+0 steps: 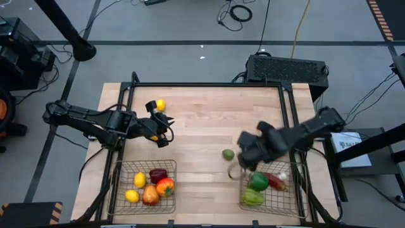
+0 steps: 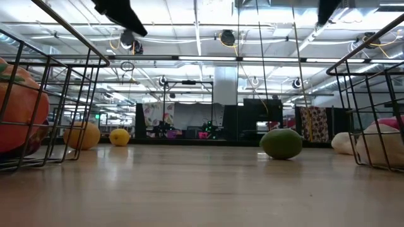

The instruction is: Sort produce into baskets

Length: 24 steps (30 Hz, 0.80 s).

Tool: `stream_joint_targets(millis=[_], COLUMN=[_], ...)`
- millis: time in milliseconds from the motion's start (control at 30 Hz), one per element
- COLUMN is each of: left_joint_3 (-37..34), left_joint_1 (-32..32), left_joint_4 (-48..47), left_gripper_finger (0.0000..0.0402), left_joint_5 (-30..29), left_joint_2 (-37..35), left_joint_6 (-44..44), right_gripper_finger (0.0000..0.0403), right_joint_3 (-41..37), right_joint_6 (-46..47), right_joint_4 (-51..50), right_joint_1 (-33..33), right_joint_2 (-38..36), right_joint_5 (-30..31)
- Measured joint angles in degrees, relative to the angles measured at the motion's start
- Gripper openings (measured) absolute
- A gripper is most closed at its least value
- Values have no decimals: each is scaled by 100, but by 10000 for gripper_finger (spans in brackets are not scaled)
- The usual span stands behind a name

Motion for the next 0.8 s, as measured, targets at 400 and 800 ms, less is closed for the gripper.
stream_joint_targets(millis=[400, 800], left_joint_3=[0, 0], left_joint_1=[15, 17], left_joint_4=[-991, -1263], left_gripper_finger=[61, 61], left_joint_5=[-3, -351], left_joint_2=[0, 0], left_joint_6=[-2, 478], right_gripper_finger=[4, 73], right_joint_3=[-1725, -3185], right_joint_6=[-859, 763], right_joint_4=[657, 1688], right_joint_1=[-2924, -3415], right_joint_2=[-625, -632], right_joint_5=[18, 63])
